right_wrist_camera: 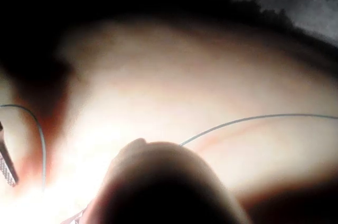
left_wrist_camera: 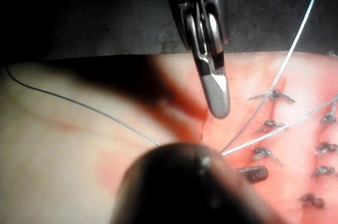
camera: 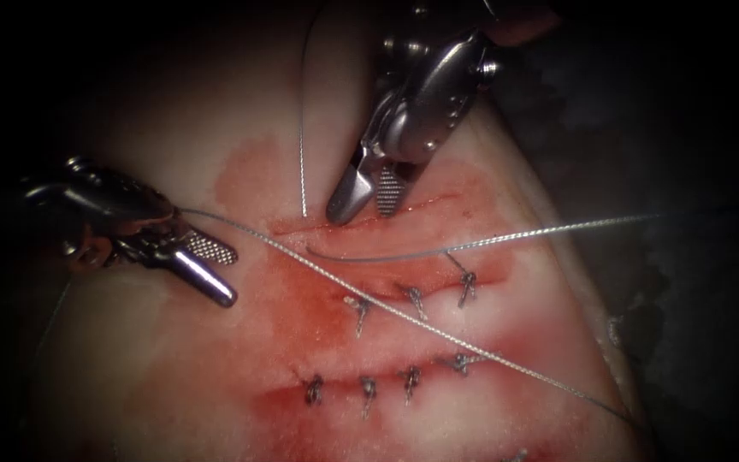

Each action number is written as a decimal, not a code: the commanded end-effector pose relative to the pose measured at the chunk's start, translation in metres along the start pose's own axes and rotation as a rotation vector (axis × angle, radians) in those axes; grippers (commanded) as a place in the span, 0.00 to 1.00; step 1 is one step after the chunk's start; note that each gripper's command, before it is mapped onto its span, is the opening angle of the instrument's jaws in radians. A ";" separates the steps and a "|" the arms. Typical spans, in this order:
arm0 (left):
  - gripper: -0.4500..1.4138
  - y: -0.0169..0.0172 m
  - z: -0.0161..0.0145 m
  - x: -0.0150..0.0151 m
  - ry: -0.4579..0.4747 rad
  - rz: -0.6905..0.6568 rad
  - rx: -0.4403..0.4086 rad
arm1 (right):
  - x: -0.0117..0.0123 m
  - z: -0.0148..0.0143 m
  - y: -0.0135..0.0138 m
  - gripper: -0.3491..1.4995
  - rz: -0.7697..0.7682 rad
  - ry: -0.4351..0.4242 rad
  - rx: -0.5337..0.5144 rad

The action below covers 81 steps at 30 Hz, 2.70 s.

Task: Wound Closure
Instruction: Pull the thread completely through the tissue using the right gripper, leaving a short tail at the top half of the tissue

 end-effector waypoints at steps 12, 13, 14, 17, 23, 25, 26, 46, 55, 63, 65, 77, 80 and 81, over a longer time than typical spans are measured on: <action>0.60 0.0005 0.0005 -0.0007 -0.002 0.004 -0.001 | -0.0013 0.0027 0.0028 0.40 -0.042 0.044 -0.069; 0.60 0.0005 0.0005 -0.0007 0.000 0.004 0.001 | -0.0015 0.0029 0.0030 0.40 -0.038 0.043 -0.070; 0.60 0.0005 0.0006 -0.0007 0.000 0.004 0.001 | -0.0019 0.0031 0.0031 0.40 -0.043 0.041 -0.065; 0.60 0.0005 0.0006 -0.0007 0.000 0.004 0.001 | -0.0022 0.0033 0.0031 0.40 -0.043 0.045 -0.061; 0.60 0.0005 0.0006 -0.0007 0.000 0.003 0.001 | -0.0016 0.0035 0.0022 0.17 -0.029 0.075 -0.046; 0.60 0.0005 0.0006 -0.0008 0.000 0.003 0.001 | -0.0012 0.0034 0.0019 0.05 -0.022 0.083 -0.042; 0.60 0.0005 0.0006 -0.0008 0.000 0.003 0.001 | -0.0012 0.0034 0.0019 0.05 -0.022 0.083 -0.042; 0.59 0.0004 0.0007 -0.0008 0.001 0.003 0.002 | 0.0088 -0.0010 -0.0099 0.00 0.063 -0.090 -0.075; 0.58 0.0010 0.0007 -0.0013 0.003 0.002 0.004 | 0.0194 -0.0032 -0.0196 0.00 0.141 -0.320 -0.136; 0.58 0.0010 0.0004 -0.0014 0.002 0.001 0.004 | 0.0252 -0.0057 -0.0274 0.00 0.189 -0.471 -0.144; 0.58 0.0010 0.0004 -0.0015 0.002 0.001 0.004 | 0.0259 -0.0059 -0.0295 0.00 0.197 -0.508 -0.112; 0.58 0.0010 0.0004 -0.0015 0.000 -0.005 0.002 | 0.0301 -0.0076 -0.0428 0.00 0.248 -0.671 0.130; 0.58 0.0010 0.0004 -0.0015 0.000 -0.005 0.002 | 0.0305 -0.0080 -0.0447 0.00 0.248 -0.722 0.172; 0.58 0.0010 0.0004 -0.0015 0.000 -0.005 0.002 | 0.0306 -0.0084 -0.0459 0.00 0.235 -0.758 0.205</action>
